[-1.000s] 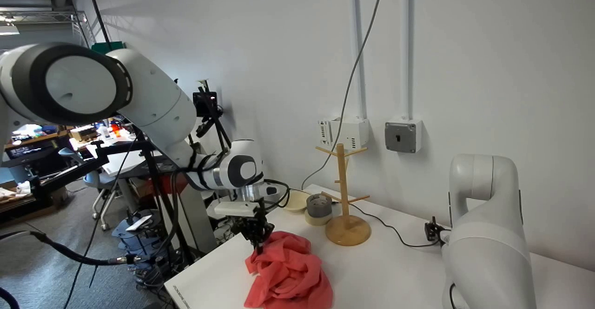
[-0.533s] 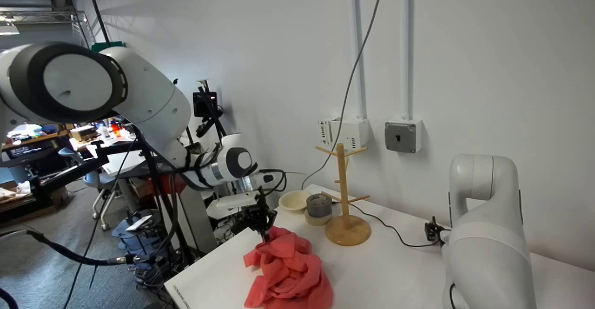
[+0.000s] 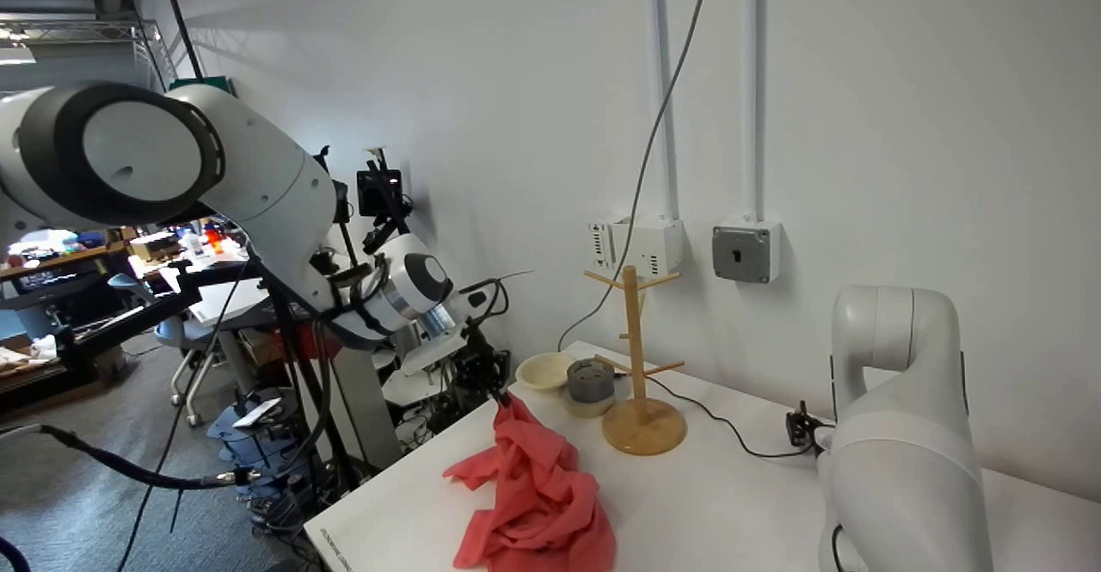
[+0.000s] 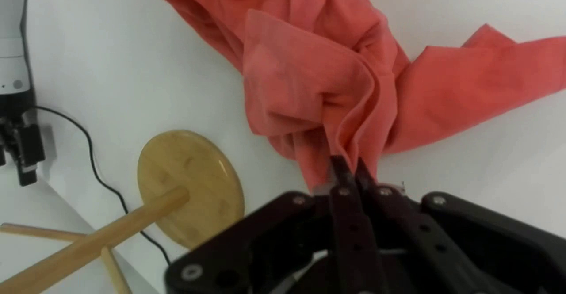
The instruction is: Unfold the shirt
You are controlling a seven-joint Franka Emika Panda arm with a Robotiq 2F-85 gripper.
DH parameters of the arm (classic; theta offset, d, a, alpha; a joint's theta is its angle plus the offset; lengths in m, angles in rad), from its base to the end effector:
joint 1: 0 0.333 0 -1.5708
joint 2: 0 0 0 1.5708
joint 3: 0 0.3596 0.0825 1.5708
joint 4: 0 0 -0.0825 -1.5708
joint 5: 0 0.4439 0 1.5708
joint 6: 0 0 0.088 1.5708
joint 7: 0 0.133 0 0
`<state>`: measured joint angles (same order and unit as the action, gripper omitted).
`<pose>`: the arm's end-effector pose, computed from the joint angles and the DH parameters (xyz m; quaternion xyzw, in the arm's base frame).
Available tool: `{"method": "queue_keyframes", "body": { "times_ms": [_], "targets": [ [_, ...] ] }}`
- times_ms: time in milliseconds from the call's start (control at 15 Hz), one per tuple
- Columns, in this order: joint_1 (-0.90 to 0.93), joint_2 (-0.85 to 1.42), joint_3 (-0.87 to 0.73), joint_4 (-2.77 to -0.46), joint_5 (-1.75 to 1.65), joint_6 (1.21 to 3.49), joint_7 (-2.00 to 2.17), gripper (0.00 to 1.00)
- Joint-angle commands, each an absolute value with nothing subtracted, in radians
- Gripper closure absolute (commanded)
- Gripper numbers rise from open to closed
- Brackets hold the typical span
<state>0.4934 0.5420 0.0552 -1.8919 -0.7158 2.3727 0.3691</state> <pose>0.6015 0.3438 0.1813 0.9138 0.3389 0.0756 0.2107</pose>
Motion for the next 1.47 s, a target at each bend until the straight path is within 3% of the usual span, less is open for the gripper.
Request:
{"method": "queue_keyframes", "body": {
  "times_ms": [0, 67, 133, 200, 400, 933, 1400],
  "targets": [
    [0.504, 0.555, 0.042, -1.864, -0.822, 2.455, 0.462, 0.99],
    [0.498, 0.556, 0.043, -1.865, -0.839, 2.479, 0.481, 0.99],
    [0.492, 0.56, 0.042, -1.864, -0.851, 2.493, 0.491, 0.93],
    [0.486, 0.563, 0.042, -1.864, -0.857, 2.504, 0.497, 0.71],
    [0.468, 0.57, 0.05, -1.864, -0.846, 2.49, 0.469, 0.61],
    [0.397, 0.583, 0.085, -1.882, -0.64, 2.35, 0.326, 0.01],
    [0.318, 0.597, 0.07, -1.85, -0.474, 2.415, 0.291, 0.0]
  ]
}}
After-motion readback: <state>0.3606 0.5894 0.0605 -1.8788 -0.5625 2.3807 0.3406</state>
